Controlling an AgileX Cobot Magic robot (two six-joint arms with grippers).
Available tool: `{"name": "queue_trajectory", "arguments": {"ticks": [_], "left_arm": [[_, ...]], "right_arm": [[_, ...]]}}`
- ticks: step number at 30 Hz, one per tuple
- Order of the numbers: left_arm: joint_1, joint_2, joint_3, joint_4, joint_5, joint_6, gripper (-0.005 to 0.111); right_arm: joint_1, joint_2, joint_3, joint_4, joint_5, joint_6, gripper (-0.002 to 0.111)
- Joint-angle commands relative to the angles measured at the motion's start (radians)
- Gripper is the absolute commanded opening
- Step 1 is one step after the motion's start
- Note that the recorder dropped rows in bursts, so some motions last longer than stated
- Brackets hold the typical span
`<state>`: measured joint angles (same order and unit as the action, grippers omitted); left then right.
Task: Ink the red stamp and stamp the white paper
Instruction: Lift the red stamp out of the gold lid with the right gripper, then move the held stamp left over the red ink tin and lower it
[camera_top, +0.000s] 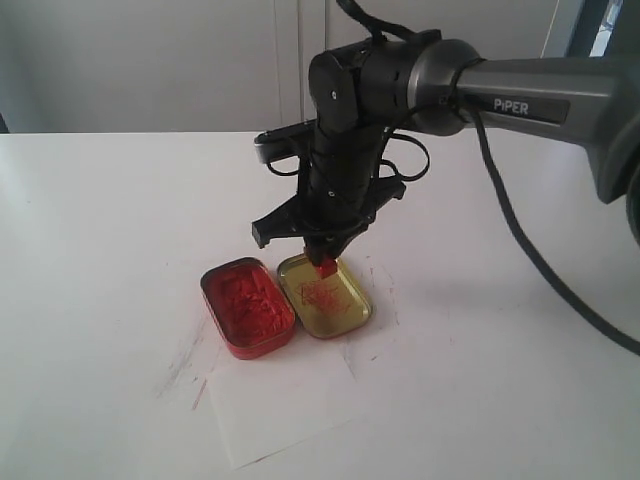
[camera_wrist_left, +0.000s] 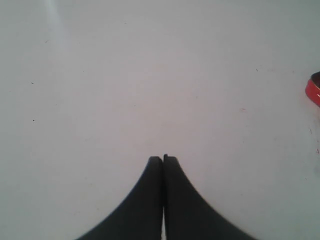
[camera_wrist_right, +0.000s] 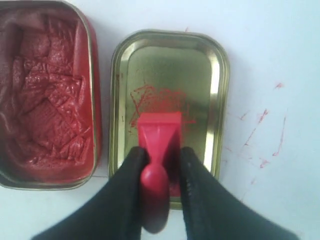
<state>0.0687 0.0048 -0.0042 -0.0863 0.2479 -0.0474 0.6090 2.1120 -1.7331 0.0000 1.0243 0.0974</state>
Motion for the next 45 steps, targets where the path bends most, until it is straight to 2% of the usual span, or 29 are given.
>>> {"name": "queue_trajectory", "arguments": {"ticks": [1,8,23,31,37,45], "left_arm": [[-0.001,-0.005,0.004,-0.009,0.004,0.001,0.0],[-0.001,-0.005,0.004,-0.009,0.004,0.001,0.0],[-0.001,-0.005,0.004,-0.009,0.004,0.001,0.0],[-0.001,-0.005,0.004,-0.009,0.004,0.001,0.0],[-0.001,-0.005,0.004,-0.009,0.004,0.001,0.0],[-0.001,-0.005,0.004,-0.009,0.004,0.001,0.0]], "right_arm": [[-0.002,-0.029,-0.004,0.0,-0.006,0.005,0.0],[0.011,-0.039,-0.004,0.0,0.011,0.002,0.0],[0.127,-0.017,-0.004,0.013,-0.024,-0.017,0.0],[0.129,-0.005,-0.017,0.057,-0.005,-0.036,0.0],[0.129,0.026,-0.104,0.06,0.09,-0.056,0.0],[0.129,0.103,-0.176,0.138,0.102,-0.08,0.0]]}}
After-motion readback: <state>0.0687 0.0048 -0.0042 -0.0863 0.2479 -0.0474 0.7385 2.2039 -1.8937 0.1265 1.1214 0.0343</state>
